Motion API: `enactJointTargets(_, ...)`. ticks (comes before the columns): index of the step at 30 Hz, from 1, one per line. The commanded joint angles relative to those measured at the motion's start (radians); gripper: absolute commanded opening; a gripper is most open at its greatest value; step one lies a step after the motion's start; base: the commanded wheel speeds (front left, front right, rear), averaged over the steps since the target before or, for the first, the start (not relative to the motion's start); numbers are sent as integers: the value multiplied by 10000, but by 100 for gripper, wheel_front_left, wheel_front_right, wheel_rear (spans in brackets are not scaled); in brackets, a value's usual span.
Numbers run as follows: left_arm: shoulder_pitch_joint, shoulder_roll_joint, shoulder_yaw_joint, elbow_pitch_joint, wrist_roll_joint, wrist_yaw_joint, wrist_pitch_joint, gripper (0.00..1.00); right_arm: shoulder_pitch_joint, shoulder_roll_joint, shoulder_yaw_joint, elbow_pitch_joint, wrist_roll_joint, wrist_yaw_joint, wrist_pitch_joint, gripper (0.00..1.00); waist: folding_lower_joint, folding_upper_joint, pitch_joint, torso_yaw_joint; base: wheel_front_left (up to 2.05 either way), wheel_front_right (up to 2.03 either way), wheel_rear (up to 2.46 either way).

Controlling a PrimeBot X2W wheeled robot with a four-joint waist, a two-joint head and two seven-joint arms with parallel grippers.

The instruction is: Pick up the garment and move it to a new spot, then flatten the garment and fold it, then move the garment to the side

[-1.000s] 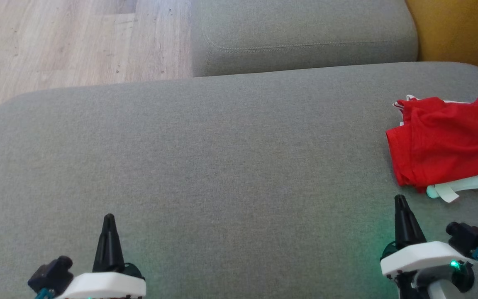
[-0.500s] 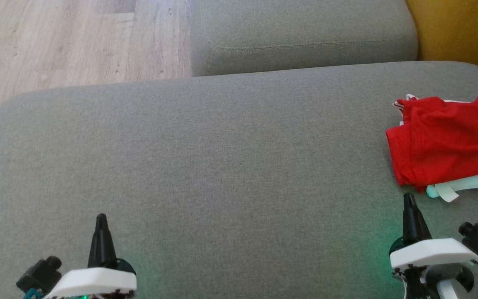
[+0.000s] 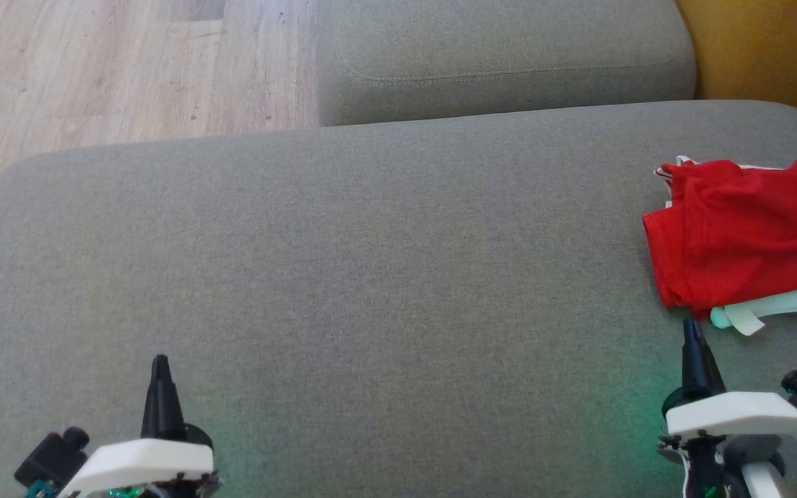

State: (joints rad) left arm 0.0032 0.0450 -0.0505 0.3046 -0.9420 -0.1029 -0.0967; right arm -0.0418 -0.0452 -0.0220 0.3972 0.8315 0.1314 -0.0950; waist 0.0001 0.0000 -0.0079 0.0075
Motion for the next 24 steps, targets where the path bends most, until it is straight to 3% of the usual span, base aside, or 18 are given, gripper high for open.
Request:
enactJointTargets(1,-561,23,272,-360,-151,-81,29,0,-529,-30,18,-394,191,-3,41,0,0,0,1,0,0,0,0)
enactJointTargets(24,-741,33,723,-435,-2274,-145,708,0,-572,-37,-288,-763,2665,-5,707,0,-1,0,37,-24,0,0,0)
